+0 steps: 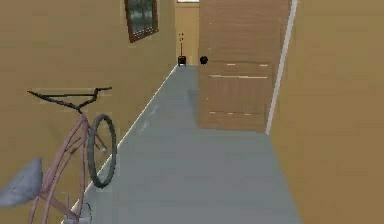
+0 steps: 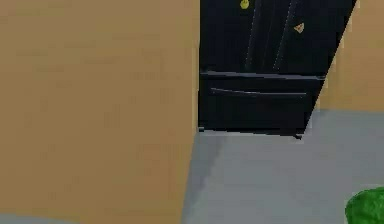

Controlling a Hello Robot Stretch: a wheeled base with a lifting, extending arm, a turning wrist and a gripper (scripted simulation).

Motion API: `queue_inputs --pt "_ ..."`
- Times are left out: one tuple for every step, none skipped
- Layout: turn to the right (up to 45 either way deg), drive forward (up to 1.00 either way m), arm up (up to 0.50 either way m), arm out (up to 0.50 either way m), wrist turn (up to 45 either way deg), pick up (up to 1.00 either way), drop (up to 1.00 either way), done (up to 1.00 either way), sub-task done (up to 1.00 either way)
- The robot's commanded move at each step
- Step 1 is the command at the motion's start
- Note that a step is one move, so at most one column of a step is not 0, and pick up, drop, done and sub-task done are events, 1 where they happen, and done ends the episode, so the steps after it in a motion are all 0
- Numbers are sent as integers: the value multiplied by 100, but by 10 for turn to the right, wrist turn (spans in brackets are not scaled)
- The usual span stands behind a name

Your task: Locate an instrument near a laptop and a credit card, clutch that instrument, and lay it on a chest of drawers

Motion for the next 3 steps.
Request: queue_inputs --pt "0 100 0 0 0 0 0 0 0" --pt "0 25 0 0 0 0 0 0 0" --pt "-180 0 0 0 0 0 0 0 0"
